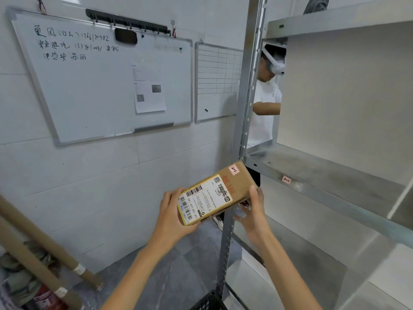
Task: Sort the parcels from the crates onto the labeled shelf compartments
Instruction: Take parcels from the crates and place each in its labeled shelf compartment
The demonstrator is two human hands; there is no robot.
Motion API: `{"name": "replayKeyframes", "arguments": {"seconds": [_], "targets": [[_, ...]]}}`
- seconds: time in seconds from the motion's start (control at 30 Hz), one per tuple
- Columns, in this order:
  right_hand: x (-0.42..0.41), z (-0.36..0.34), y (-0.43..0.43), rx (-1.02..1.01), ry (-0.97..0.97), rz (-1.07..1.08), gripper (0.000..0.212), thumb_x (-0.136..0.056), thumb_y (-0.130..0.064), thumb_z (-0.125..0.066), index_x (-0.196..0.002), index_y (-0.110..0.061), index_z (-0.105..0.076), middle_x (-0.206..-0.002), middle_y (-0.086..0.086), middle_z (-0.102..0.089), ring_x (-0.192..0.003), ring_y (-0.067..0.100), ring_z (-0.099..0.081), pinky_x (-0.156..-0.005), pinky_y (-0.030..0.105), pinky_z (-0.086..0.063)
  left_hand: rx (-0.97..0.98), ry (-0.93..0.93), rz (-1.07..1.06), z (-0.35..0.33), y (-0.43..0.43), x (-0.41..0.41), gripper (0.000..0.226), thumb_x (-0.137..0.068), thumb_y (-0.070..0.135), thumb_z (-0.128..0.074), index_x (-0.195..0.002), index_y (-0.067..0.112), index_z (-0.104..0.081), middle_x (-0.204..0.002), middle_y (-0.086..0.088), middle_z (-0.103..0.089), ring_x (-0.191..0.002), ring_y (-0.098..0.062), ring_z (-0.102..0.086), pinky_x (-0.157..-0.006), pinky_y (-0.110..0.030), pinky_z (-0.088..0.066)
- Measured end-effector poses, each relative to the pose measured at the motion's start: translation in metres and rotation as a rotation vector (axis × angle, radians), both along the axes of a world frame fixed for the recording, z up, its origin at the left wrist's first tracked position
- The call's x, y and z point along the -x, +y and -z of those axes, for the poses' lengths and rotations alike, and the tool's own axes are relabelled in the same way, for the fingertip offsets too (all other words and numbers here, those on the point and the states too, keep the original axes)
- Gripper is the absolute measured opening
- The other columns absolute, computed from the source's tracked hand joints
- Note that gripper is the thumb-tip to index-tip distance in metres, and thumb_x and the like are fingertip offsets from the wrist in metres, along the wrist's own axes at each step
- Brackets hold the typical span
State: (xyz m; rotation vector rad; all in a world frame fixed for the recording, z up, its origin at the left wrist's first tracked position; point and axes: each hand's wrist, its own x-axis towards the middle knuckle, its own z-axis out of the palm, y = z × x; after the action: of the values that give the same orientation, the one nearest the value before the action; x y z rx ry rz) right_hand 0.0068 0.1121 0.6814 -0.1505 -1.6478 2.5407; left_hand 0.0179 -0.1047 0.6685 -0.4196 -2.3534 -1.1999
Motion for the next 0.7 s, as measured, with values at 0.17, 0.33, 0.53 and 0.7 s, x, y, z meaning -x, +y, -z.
{"name": "replayKeyframes", "arguments": {"seconds": [0.17,0.33,0.53,0.7], "targets": [[-0.004,-0.016,0.035,-0.233,0.003,-0.156,0.075,-0.074,-0.068,-0.052,-0.141,-0.043,-0.031,-0.132,0.001,-0.054,-0.131,0.026,-0.044,-0.107,0.05,-0.033,0.138,0.087,0.147,-0.028,-0.02,0.013,0.089,-0.054,0.029,-0.085,-0.13,0.035,-0.038,-0.122,0.01,-0.037,-0.117,-0.004,-0.044,-0.1,-0.004,-0.029],[-0.014,-0.021,0.047,-0.343,0.004,-0.3,0.075,-0.073,-0.07,-0.049,-0.141,-0.045,-0.028,-0.137,0.0,-0.048,-0.125,0.023,-0.048,-0.108,0.057,-0.032,0.25,0.118,0.198,-0.049,-0.032,0.025,0.097,-0.056,0.027,-0.088,-0.139,0.023,-0.037,-0.141,0.005,-0.024,-0.129,0.006,-0.028,-0.106,-0.005,-0.023],[-0.021,-0.025,0.052,-0.509,0.07,-0.295,0.114,-0.046,-0.082,-0.07,-0.14,-0.048,-0.016,-0.128,-0.011,-0.05,-0.117,0.007,-0.052,-0.106,0.048,-0.037,0.21,0.117,0.158,-0.049,-0.03,0.024,0.104,-0.063,0.02,-0.087,-0.146,0.03,-0.026,-0.156,0.01,-0.001,-0.138,0.008,-0.014,-0.107,-0.009,-0.023],[-0.029,-0.014,0.034,-0.169,0.118,-0.247,0.129,-0.039,-0.065,-0.085,-0.144,-0.042,-0.013,-0.135,0.004,-0.049,-0.119,0.024,-0.057,-0.097,0.05,-0.049,-0.548,-0.066,-0.177,-0.058,-0.004,0.012,0.086,-0.076,0.025,-0.077,-0.145,0.021,-0.026,-0.147,0.0,-0.032,-0.123,-0.013,-0.046,-0.101,-0.03,-0.04]]}}
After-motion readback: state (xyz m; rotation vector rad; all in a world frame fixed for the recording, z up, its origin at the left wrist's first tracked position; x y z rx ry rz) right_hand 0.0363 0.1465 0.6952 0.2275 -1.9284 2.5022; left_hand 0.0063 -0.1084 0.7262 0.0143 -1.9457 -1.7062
